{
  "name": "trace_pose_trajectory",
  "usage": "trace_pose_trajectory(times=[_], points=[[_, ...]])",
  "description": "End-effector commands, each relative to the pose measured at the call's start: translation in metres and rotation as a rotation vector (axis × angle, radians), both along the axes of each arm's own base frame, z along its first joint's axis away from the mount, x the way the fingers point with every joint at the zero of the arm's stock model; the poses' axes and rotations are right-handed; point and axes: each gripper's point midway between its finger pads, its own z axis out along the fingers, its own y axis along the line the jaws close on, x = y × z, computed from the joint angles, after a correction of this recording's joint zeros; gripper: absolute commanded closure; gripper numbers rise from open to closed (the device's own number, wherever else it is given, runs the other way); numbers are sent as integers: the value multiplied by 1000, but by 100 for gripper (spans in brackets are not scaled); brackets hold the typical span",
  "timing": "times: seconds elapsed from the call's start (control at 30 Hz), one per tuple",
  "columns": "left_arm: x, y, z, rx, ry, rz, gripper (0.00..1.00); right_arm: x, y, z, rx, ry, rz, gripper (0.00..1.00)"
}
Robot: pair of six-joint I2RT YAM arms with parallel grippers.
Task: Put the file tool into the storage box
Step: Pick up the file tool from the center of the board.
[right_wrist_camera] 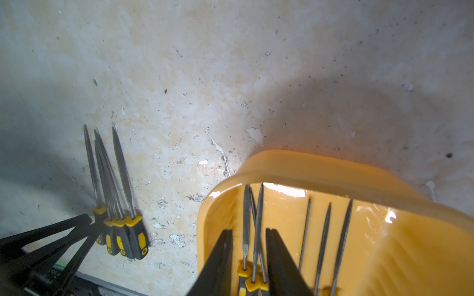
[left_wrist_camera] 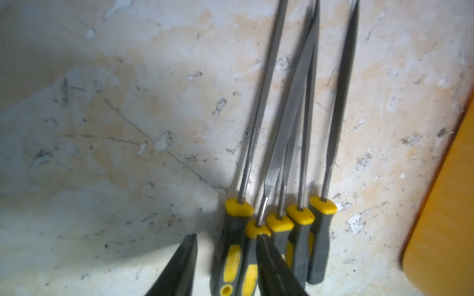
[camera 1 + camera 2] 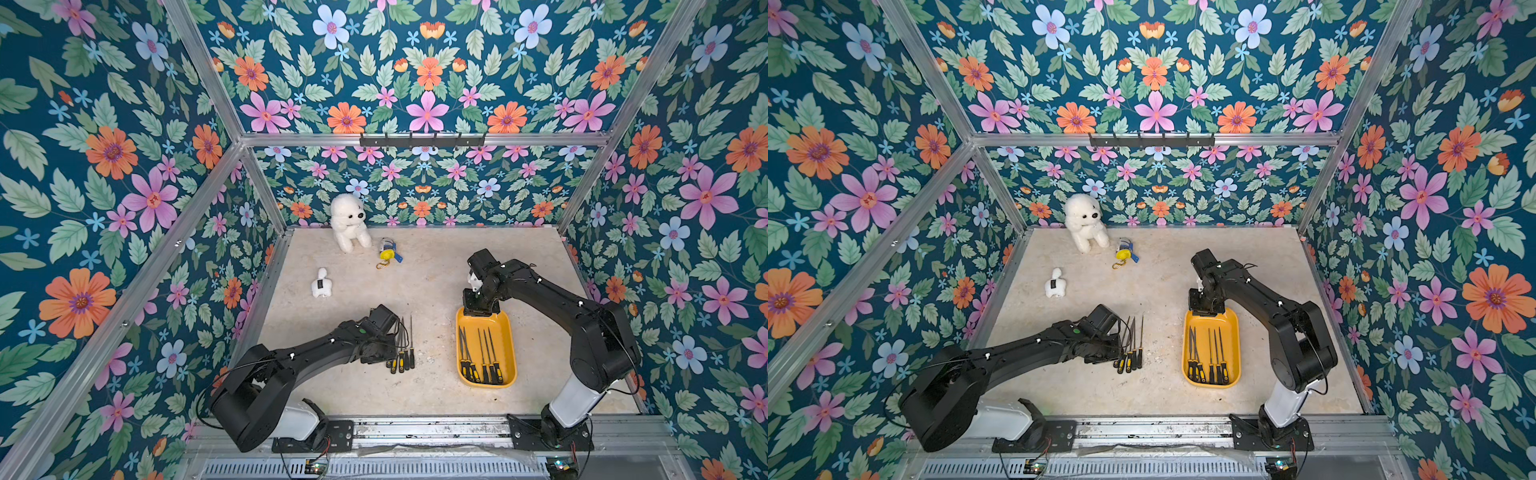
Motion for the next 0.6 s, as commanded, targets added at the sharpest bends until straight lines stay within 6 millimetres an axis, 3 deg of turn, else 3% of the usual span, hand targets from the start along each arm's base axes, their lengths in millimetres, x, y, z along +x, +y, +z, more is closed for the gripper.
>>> trace_pose_trajectory(times=[0.0, 0.17, 0.4, 0.57], points=[[-3, 11, -6, 66, 10, -19, 58, -2, 1, -3, 7, 10, 1, 72], [-6, 14, -12, 96, 27, -42, 59, -4, 2, -5, 10, 15, 1, 72], [-13, 27, -18, 154, 49, -49, 71, -5, 1, -6, 11, 15, -4, 72], [-10, 20, -13, 127, 35, -79, 81, -6, 2, -8, 18, 17, -4, 72]])
